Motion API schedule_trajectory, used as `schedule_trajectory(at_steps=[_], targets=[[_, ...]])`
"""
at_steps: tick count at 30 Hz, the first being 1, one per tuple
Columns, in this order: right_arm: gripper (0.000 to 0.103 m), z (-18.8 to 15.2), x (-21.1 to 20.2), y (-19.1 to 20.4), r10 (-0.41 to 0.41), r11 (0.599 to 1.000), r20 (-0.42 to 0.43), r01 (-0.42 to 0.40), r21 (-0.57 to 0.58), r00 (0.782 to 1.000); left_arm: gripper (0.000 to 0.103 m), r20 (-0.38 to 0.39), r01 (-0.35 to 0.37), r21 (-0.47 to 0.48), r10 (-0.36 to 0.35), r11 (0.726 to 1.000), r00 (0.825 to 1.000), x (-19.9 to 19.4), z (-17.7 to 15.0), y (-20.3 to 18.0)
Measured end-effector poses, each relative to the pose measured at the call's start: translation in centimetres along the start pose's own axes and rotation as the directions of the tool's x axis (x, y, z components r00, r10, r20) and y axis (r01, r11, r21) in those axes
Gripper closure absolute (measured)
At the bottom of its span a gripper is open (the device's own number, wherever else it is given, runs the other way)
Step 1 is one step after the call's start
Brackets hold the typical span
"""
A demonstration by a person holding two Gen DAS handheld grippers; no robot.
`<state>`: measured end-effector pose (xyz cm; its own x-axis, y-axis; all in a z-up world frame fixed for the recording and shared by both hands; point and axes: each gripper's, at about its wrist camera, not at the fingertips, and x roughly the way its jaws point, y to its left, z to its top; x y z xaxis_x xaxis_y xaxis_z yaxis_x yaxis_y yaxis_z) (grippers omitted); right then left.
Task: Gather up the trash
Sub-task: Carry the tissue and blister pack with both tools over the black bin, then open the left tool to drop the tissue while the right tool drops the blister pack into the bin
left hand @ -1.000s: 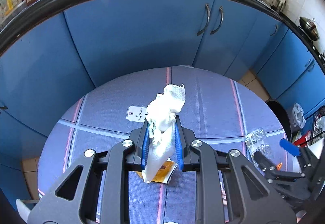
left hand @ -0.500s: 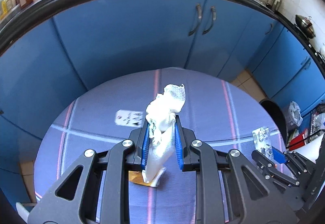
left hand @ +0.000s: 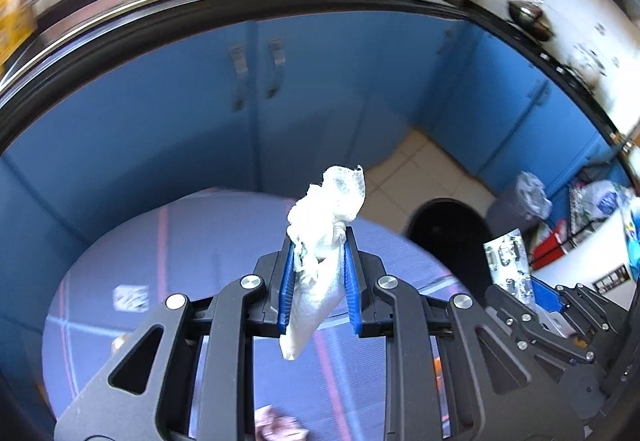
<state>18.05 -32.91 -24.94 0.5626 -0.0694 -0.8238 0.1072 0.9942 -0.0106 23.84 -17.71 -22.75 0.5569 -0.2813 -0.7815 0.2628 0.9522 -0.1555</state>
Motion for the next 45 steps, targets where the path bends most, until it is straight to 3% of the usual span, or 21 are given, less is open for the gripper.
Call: schedule_trajectory(at_steps=[19, 25, 31, 33, 34, 35, 36, 38, 45], targets=[[0.071, 1.2, -2.1, -6.8, -0.136, 0.983, 0.043, 0.129, 0.134, 0.990, 0.080, -0.019, 0.205, 0.198, -0.205, 0.959, 0.979, 2.9, 4.3, -13.2], [0.071, 1.1, -2.2, -7.9, -0.155, 0.977, 0.041, 0.147, 0.157, 0.987, 0.078, -0.032, 0.248, 0.222, -0.247, 0.943, 0.969, 3.3, 5.8, -15.9], [0.071, 0.9, -2.3, -8.4, -0.167, 0.973, 0.041, 0.157, 0.171, 0.985, 0.076, -0.051, 0.251, 0.213, -0.246, 0.944, 0.968, 3.6, 6.2, -16.9], [0.071, 0.9, -2.3, -8.4, -0.171, 0.972, 0.041, 0.161, 0.173, 0.984, 0.072, -0.062, 0.257, 0.205, -0.249, 0.944, 0.966, 3.8, 6.2, -16.7], [0.071, 0.9, -2.3, -8.4, -0.173, 0.971, 0.040, 0.164, 0.174, 0.984, 0.061, -0.060, 0.244, 0.201, -0.237, 0.949, 0.970, 3.8, 6.1, -16.4], [0.071, 0.9, -2.2, -8.5, -0.176, 0.970, 0.039, 0.167, 0.177, 0.984, 0.034, -0.054, 0.235, 0.197, -0.229, 0.952, 0.972, 3.8, 6.0, -16.2], [0.071, 1.0, -2.1, -8.6, -0.181, 0.969, 0.040, 0.171, 0.180, 0.983, 0.023, -0.030, 0.223, 0.188, -0.222, 0.957, 0.975, 3.6, 6.0, -15.9], [0.071, 1.1, -2.0, -8.8, -0.186, 0.967, 0.046, 0.174, 0.188, 0.981, 0.019, 0.013, 0.213, 0.186, -0.219, 0.959, 0.976, 3.0, 5.9, -15.7], [0.071, 1.7, -1.4, -8.7, -0.187, 0.967, 0.054, 0.174, 0.185, 0.981, 0.015, 0.017, 0.218, 0.201, -0.226, 0.955, 0.974, 2.9, 6.3, -16.1]])
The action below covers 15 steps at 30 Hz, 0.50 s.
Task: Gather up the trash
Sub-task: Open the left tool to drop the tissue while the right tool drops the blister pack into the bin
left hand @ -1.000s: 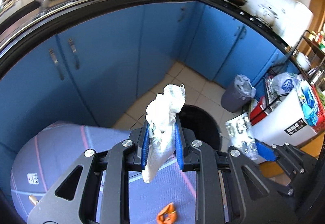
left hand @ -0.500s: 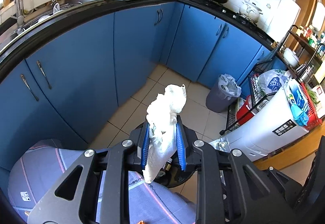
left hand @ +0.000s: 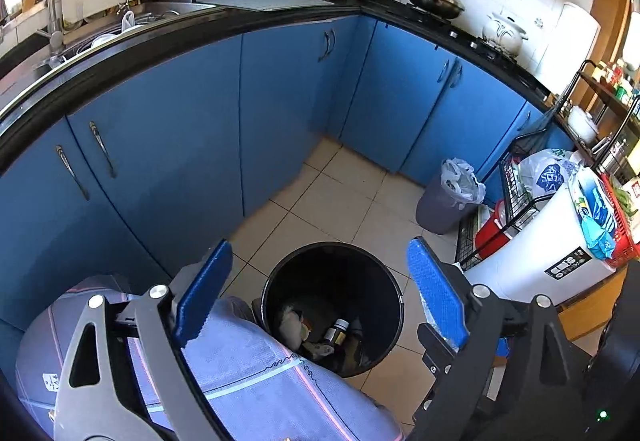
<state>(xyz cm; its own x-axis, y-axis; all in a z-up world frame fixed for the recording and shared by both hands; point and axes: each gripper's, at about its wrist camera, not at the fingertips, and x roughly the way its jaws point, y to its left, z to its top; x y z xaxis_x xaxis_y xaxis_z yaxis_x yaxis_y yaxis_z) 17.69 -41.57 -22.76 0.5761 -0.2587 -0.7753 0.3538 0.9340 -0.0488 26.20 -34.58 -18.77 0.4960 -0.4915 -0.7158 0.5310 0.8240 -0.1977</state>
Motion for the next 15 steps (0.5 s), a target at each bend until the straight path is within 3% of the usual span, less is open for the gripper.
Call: schedule_trajectory(at_steps=[8, 15], targets=[[0.071, 0.3, 0.9, 0.5, 0.008, 1.000, -0.004, -0.008, -0.004, 1.000, 0.015, -0.009, -0.024, 0.001, 0.024, 1.000, 1.000, 0.1, -0.2, 0.8], [0.064, 1.4, 1.6, 1.4, 0.000, 1.000, 0.017, 0.001, -0.020, 1.000, 0.015, -0.015, -0.064, -0.018, 0.064, 0.998, 0.998, 0.1, -0.5, 2.7]])
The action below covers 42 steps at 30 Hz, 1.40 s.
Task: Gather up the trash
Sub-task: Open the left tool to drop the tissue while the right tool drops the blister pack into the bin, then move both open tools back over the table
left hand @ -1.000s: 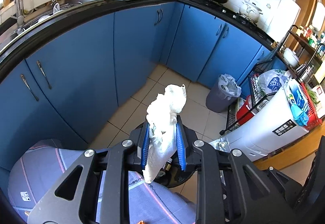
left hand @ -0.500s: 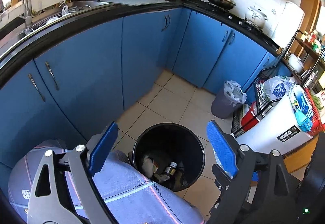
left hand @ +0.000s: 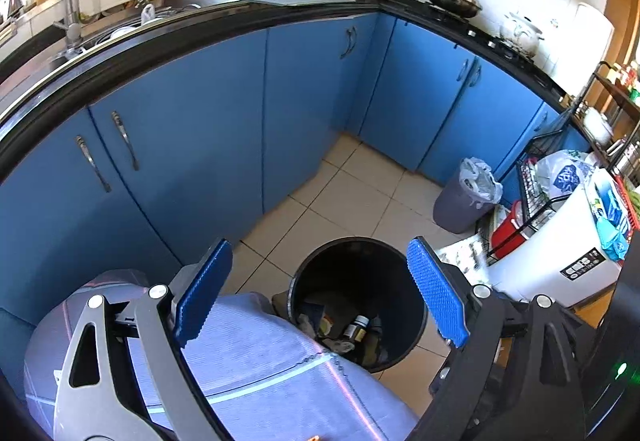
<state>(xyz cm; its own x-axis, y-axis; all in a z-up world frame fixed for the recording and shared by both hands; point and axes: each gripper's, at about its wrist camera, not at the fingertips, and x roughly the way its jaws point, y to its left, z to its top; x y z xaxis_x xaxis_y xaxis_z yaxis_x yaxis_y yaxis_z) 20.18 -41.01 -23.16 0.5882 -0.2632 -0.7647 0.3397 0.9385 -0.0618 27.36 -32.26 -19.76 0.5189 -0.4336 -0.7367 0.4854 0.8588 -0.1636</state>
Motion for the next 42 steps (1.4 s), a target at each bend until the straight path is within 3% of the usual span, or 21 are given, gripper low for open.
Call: schedule_trajectory(at_steps=[1, 3, 5, 17, 23, 30, 35, 42], targets=[[0.061, 0.2, 0.1, 0.1, -0.004, 1.000, 0.004, 0.004, 0.000, 1.000, 0.015, -0.002, -0.003, -0.005, 0.003, 1.000, 1.000, 0.0, -0.1, 0.3], [0.033, 0.6, 0.0, 0.3, -0.017, 1.000, 0.019, 0.017, 0.001, 1.000, 0.015, -0.003, -0.010, -0.011, 0.010, 1.000, 1.000, 0.1, -0.1, 0.7], [0.027, 0.8, -0.2, 0.4, -0.025, 1.000, 0.039, 0.025, 0.002, 0.999, 0.015, -0.003, -0.016, -0.014, 0.016, 1.000, 1.000, 0.0, -0.1, 1.1], [0.027, -0.2, -0.5, 1.5, -0.018, 0.999, 0.013, 0.018, -0.027, 1.000, 0.015, -0.012, -0.055, -0.034, 0.054, 0.998, 0.998, -1.2, -1.5, 2.8], [0.027, -2.6, -0.9, 2.8, 0.008, 0.999, -0.023, -0.009, -0.050, 1.000, 0.015, -0.032, -0.107, -0.061, 0.105, 0.992, 0.994, -2.8, -4.6, 5.4], [0.027, -6.5, -2.1, 6.4, 0.098, 0.986, -0.051, -0.104, -0.128, 0.994, 0.015, -0.056, -0.192, -0.087, 0.188, 0.978, 0.981, -4.9, -9.2, 8.8], [0.027, -9.0, -2.2, 9.4, 0.151, 0.971, -0.098, -0.166, -0.172, 0.984, 0.015, -0.085, -0.274, -0.129, 0.264, 0.953, 0.961, -7.0, -13.2, 13.0], [0.027, -12.1, -1.8, 11.5, 0.155, 0.963, -0.159, -0.185, -0.195, 0.975, 0.015, -0.152, -0.415, -0.167, 0.392, 0.895, 0.907, -9.5, -18.4, 19.2]])
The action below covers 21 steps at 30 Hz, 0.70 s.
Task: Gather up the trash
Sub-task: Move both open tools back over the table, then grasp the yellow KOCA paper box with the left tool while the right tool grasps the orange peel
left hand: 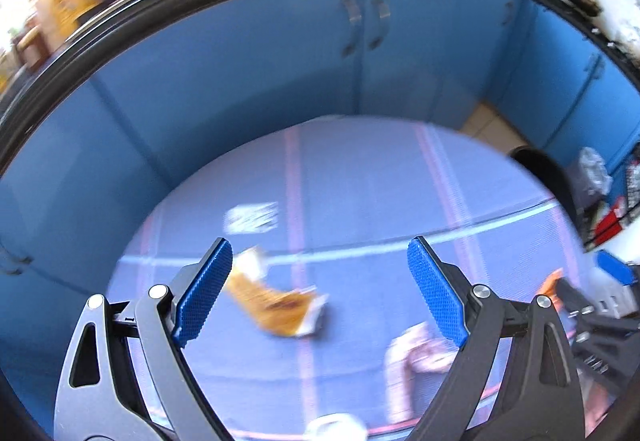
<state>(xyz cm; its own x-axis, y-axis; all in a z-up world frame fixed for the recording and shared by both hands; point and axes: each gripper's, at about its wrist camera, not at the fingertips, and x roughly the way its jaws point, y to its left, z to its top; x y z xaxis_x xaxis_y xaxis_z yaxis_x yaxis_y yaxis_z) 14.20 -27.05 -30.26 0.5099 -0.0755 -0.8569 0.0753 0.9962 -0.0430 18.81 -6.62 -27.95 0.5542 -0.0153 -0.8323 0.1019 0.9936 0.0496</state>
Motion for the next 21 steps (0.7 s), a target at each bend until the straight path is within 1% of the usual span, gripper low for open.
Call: schedule_trajectory(at_steps=[3, 7, 11, 16, 17, 18, 19, 20, 21], targets=[[0.027, -1.1, 0.7, 0.2, 0.000, 1.000, -0.026, 0.000, 0.004, 1.000, 0.015, -0.025, -0.036, -0.027, 0.036, 0.999, 0.999, 0.7, -1.3, 2.4], [0.027, -2.0, 1.5, 0.2, 0.014, 1.000, -0.059, -0.012, 0.023, 0.998, 0.015, -0.067, -0.044, -0.051, 0.041, 0.998, 0.997, 1.9, -2.9, 4.4], [0.027, -2.6, 2.1, 0.6, 0.018, 1.000, -0.068, -0.016, 0.021, 0.998, 0.015, -0.075, -0.028, -0.029, 0.026, 0.999, 0.997, 2.8, -3.8, 4.6], [0.027, -3.1, 2.6, 1.0, 0.011, 1.000, -0.069, -0.010, 0.017, 0.998, 0.015, -0.094, -0.031, -0.021, 0.029, 0.999, 0.995, 4.1, -4.3, 4.4], [0.030, -2.9, 2.8, 1.1, 0.014, 1.000, -0.068, -0.012, 0.020, 0.998, 0.015, -0.094, -0.032, -0.019, 0.030, 0.999, 0.995, 4.4, -4.3, 4.4], [0.037, -3.0, 2.9, 1.2, 0.015, 1.000, -0.069, -0.014, 0.021, 0.997, 0.015, -0.095, -0.033, -0.015, 0.031, 0.999, 0.995, 4.6, -4.3, 4.3], [0.041, -3.0, 3.1, 1.3, 0.019, 1.000, -0.076, -0.017, 0.021, 0.997, 0.015, -0.097, -0.035, -0.009, 0.034, 0.999, 0.995, 4.8, -4.3, 4.3], [0.050, -3.0, 3.2, 1.3, 0.023, 1.000, -0.084, -0.021, 0.021, 0.996, 0.015, -0.099, -0.034, -0.005, 0.033, 0.999, 0.994, 5.0, -4.3, 4.3], [0.056, -3.0, 3.3, 1.2, 0.036, 0.999, -0.086, -0.034, 0.026, 0.996, 0.016, -0.100, -0.031, -0.004, 0.030, 1.000, 0.995, 5.1, -4.4, 4.3]])
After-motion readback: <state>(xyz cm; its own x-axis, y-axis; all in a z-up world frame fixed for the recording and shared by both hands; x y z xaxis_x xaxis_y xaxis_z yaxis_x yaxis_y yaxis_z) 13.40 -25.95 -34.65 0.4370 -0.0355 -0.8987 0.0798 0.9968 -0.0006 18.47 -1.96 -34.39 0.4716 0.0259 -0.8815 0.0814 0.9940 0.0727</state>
